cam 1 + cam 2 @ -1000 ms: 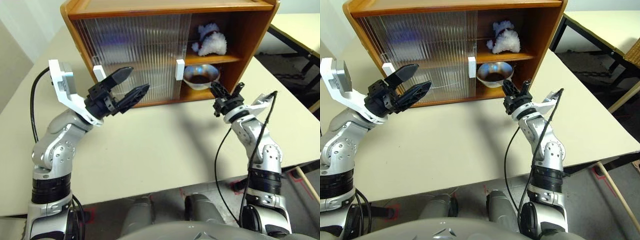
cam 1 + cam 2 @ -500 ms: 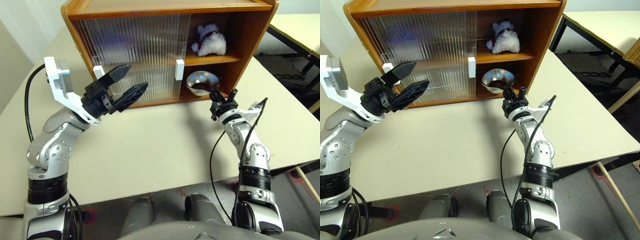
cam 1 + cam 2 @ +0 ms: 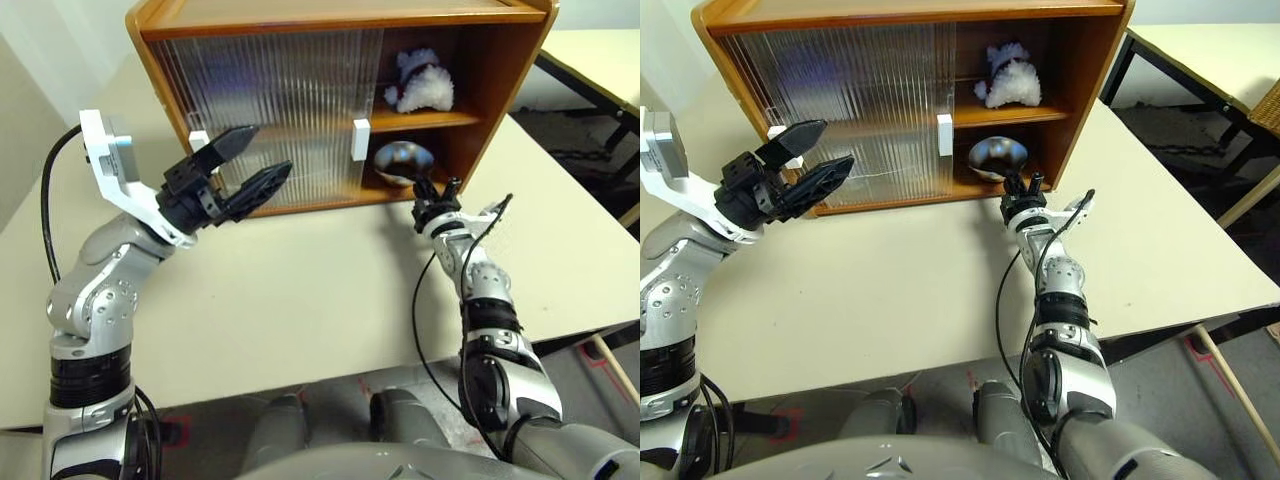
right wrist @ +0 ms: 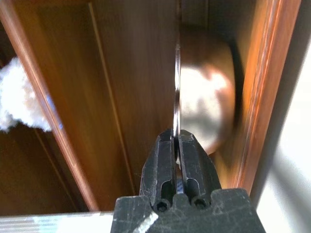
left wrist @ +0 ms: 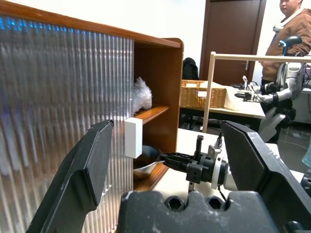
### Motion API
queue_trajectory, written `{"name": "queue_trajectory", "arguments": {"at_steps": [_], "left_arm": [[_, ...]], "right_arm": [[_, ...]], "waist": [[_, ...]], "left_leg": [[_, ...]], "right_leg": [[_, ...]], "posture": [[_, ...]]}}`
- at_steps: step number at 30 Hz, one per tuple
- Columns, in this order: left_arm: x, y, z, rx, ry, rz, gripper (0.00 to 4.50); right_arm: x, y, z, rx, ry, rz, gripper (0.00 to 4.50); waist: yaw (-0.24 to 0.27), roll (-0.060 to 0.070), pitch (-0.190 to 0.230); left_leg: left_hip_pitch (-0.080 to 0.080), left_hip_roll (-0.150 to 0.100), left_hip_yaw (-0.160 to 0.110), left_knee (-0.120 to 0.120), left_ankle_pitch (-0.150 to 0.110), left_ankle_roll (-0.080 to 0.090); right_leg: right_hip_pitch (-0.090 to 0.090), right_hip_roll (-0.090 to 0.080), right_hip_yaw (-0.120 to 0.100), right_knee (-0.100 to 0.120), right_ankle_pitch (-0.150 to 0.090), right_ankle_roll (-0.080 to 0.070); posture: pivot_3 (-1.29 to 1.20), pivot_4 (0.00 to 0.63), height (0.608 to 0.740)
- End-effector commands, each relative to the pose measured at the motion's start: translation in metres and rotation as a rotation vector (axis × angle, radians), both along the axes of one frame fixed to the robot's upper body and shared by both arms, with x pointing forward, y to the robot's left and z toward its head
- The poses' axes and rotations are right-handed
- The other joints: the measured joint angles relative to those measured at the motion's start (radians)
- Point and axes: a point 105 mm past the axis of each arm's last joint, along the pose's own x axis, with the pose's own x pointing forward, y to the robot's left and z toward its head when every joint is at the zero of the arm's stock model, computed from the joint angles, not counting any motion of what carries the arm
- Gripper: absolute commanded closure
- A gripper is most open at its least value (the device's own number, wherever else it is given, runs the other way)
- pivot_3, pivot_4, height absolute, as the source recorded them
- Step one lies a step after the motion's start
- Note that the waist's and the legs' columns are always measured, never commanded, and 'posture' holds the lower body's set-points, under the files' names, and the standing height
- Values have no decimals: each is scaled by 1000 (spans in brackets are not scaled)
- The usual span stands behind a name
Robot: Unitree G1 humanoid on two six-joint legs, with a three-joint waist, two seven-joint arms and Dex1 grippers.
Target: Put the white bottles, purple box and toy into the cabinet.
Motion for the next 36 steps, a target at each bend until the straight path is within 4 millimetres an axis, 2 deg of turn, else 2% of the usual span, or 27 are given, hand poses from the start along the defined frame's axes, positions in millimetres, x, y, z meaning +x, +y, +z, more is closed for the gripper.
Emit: {"name": "queue_trajectory", "arguments": {"at_steps": [1,9,19,22,31,36], "left_arm": [[-4,-1,2,15,-9,-1,0],[-4,-1,3,14,-12,3,0],[-5,-1,2,9,-13,7,0],[-4,-3,1,4,-12,4,0],[-1,-9,-2,-17,-13,-10,0],[1,-12,-3,-33,-21,-14,0]], "right_arm": [[6,-8,-15,-6,34,-29,4483],[16,-12,-17,-11,24,-42,4483],[17,-1,-17,-61,7,10,4483],[17,-1,-17,-101,9,15,3621],[13,-9,-16,-101,-5,13,149],[2,-14,-11,-92,-17,21,65]], "waist": [[0,0,0],[1,-1,-1],[2,-1,-2],[1,-1,-2],[-1,-2,-3],[0,-1,-4]], "left_leg": [[1,0,0,0,0,0],[6,0,1,0,0,0],[6,0,1,0,0,0],[6,0,1,0,0,-1],[6,0,1,0,-1,-1],[5,0,1,0,-2,-3]], "right_leg": [[1,0,0,0,0,0],[5,0,1,0,0,0],[5,0,1,1,0,0],[5,0,1,1,0,0],[5,0,1,1,0,-1],[4,0,1,1,0,-1]], "posture": [[131,5,740],[142,0,740],[142,0,740],[134,0,740],[102,0,740],[97,0,740]]}}
